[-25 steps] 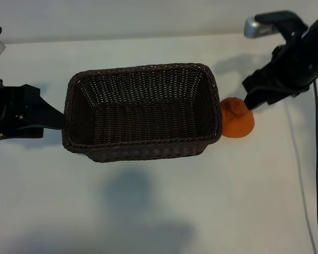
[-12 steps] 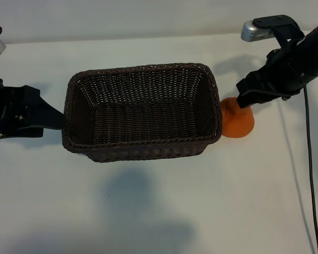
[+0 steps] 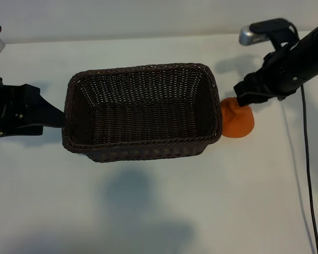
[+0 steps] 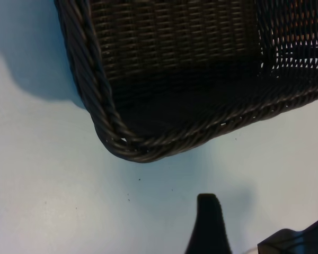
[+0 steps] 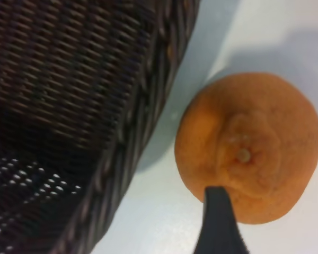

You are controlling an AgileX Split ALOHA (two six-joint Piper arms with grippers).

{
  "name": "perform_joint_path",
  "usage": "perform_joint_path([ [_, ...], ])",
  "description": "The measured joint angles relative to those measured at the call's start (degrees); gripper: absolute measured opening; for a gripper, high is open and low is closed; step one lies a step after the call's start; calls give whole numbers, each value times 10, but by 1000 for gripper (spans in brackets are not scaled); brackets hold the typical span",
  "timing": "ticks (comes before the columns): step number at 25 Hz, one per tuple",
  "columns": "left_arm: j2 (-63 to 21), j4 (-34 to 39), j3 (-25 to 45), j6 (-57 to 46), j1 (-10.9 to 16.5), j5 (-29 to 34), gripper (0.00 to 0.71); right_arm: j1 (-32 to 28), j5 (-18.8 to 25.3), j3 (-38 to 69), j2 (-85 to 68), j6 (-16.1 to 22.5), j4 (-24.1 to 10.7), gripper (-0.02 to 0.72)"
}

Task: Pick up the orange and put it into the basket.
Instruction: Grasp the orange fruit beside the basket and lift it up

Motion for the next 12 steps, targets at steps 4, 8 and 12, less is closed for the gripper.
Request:
perform_joint_path([
  [4, 0, 0, 0, 1, 0, -6, 569, 1, -5, 0, 23, -2, 3, 458],
  [8, 0, 0, 0, 1, 0, -8, 569, 15, -17, 0, 46, -2, 6, 458],
  [12, 0, 0, 0, 1, 0, -8, 569, 24, -26, 0, 66, -2, 6, 458],
])
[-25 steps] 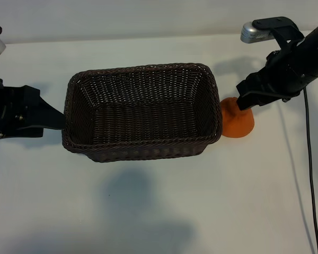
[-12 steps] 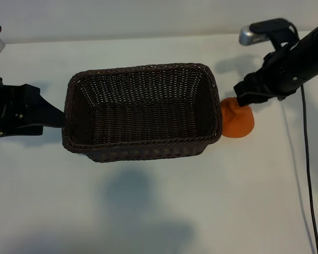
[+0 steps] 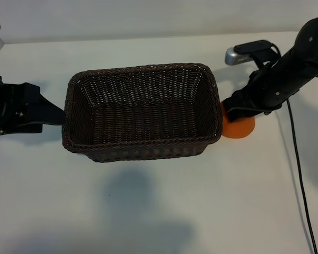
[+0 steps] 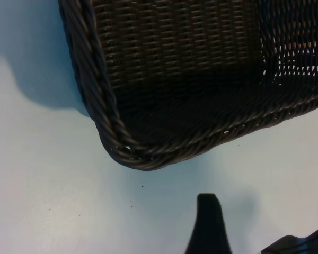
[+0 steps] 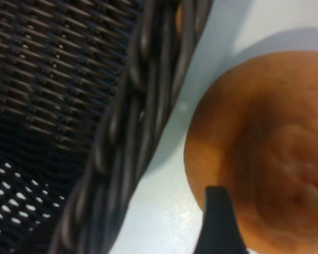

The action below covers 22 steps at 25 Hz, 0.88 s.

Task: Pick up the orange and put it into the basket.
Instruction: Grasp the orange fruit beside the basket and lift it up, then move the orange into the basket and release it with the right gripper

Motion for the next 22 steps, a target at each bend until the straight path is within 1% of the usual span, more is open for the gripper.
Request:
perform_joint_path([
  [3, 0, 0, 0, 0, 0, 0, 569, 0, -3, 0, 1, 0, 0, 458],
  [4, 0, 0, 0, 0, 0, 0, 569, 0, -3, 0, 1, 0, 0, 452],
  [5, 0, 0, 0, 0, 0, 0, 569, 0, -3, 0, 1, 0, -1, 430],
  [6, 0, 0, 0, 0, 0, 0, 569, 0, -1, 0, 1, 1, -1, 391],
  [7, 0, 0, 0, 0, 0, 0, 569, 0, 1, 0, 1, 2, -1, 318],
  [8, 0, 0, 0, 0, 0, 0, 569, 0, 3, 0, 1, 6, -2, 223],
  [9, 0, 0, 0, 0, 0, 0, 569, 0, 4, 0, 1, 9, -3, 151],
  [10, 0, 0, 0, 0, 0, 0, 569, 0, 5, 0, 1, 11, -4, 98],
  [11, 0, 0, 0, 0, 0, 0, 569, 0, 5, 0, 0, 13, -5, 69],
  [13, 0, 0, 0, 0, 0, 0, 569, 0, 11, 0, -4, 13, -8, 50],
  [15, 0, 0, 0, 0, 0, 0, 569, 0, 24, -3, -12, 15, -19, 47],
  [19, 0, 0, 0, 0, 0, 0, 569, -1, 77, -27, -47, 39, -57, 47],
  [22, 0, 0, 0, 0, 0, 0, 569, -13, 123, -44, -82, 67, -83, 47],
])
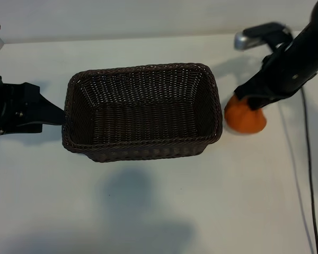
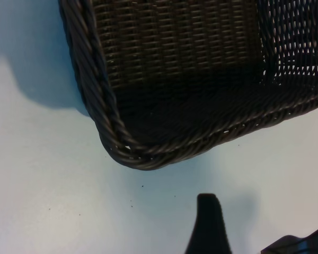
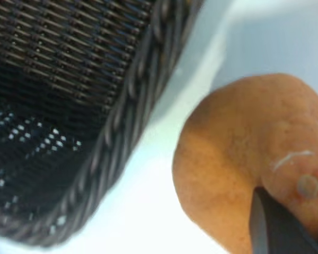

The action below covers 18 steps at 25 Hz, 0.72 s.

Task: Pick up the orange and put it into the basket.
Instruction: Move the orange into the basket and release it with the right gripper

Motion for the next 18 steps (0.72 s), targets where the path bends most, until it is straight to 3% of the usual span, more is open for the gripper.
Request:
perform_joint_path([
  [8, 0, 0, 0, 0, 0, 0, 569, -18, 109, -46, -79, 25, -30, 47],
  [18, 0, 0, 0, 1, 0, 0, 569, -18, 131, -69, -104, 36, -29, 47],
])
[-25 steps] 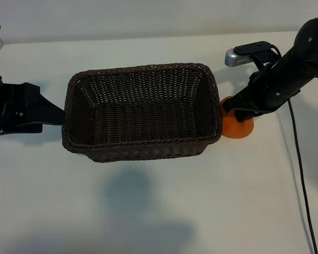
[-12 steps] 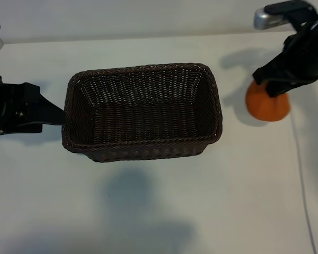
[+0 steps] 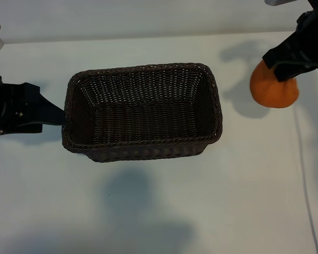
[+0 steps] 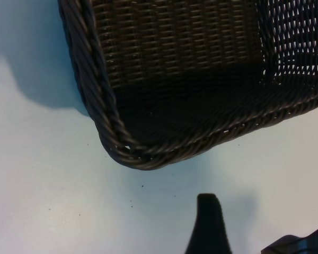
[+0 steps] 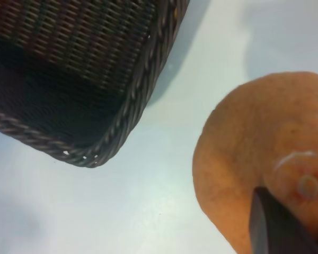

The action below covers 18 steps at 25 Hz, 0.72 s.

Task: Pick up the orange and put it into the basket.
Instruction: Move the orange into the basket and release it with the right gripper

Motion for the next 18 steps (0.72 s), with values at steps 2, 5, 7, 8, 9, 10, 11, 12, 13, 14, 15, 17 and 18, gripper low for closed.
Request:
perform_joint_path([
  [2, 0, 0, 0, 0, 0, 1, 569, 4, -1, 0, 0, 1, 0, 47],
  [5, 0, 0, 0, 0, 0, 1, 569, 20, -3, 0, 0, 1, 0, 47],
  [7, 0, 0, 0, 0, 0, 2, 569, 36, -6, -1, 0, 2, 0, 47],
  [8, 0, 0, 0, 0, 0, 3, 569, 46, -7, -5, 0, 5, 0, 47],
  [9, 0, 0, 0, 0, 0, 3, 569, 58, -10, -10, 0, 10, 0, 47],
  [10, 0, 0, 0, 0, 0, 3, 569, 68, -13, -17, 0, 13, 0, 47],
  [11, 0, 0, 0, 0, 0, 4, 569, 81, -16, -25, 0, 15, 0, 47],
  [12, 0, 0, 0, 0, 0, 5, 569, 95, -20, -34, 1, 18, 0, 47],
  [13, 0, 0, 0, 0, 0, 5, 569, 107, -23, -41, 3, 19, 0, 47],
  [14, 0, 0, 0, 0, 0, 6, 569, 123, -26, -49, 7, 20, 1, 47],
  [15, 0, 0, 0, 0, 0, 6, 569, 138, -30, -56, 12, 20, 1, 47],
  [17, 0, 0, 0, 1, 0, 7, 569, 166, -39, -68, 23, 22, 1, 47],
  [18, 0, 0, 0, 2, 0, 7, 569, 181, -43, -73, 31, 22, 1, 47],
])
